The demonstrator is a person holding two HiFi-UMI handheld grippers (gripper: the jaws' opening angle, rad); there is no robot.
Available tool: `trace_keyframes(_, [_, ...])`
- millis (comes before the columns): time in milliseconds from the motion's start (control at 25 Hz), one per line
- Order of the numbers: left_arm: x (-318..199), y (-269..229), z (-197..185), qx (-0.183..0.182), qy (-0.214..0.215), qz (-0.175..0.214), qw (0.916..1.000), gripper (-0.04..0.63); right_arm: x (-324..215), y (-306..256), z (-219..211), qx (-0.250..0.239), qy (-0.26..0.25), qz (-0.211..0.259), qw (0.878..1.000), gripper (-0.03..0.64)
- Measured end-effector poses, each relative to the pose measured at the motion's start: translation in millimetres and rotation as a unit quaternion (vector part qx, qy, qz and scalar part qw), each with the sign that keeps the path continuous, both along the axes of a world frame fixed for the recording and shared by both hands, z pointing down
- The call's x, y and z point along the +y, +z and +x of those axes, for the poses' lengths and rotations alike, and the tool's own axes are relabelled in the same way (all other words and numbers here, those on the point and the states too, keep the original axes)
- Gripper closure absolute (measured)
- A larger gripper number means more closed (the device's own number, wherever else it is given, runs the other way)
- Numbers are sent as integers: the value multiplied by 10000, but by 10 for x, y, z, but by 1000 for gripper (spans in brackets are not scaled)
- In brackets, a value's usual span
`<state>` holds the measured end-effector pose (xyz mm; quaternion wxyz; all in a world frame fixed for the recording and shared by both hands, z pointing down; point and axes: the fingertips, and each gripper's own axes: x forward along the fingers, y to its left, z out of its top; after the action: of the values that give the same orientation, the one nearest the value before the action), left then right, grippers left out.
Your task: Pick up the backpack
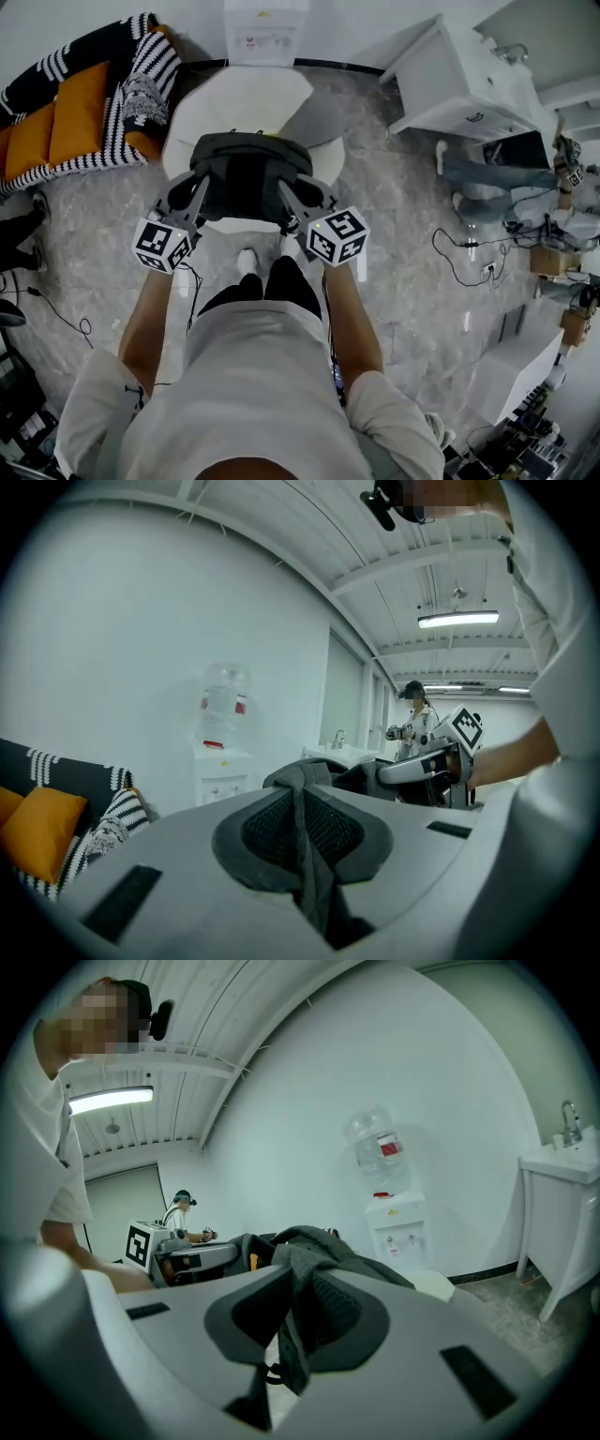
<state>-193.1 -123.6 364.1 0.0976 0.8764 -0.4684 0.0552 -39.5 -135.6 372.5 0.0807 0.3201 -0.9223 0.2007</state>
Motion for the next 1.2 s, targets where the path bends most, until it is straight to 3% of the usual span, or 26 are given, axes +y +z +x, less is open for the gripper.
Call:
trace_keyframes(560, [386,-581,320,48,-264,205,9994,563,316,-547,305,-206,-344,229,9989,566])
trace_keyframes(1200, [469,-1078,583,115,-498,600,9969,563,299,-1050,557,-378,-588,623,9956,566])
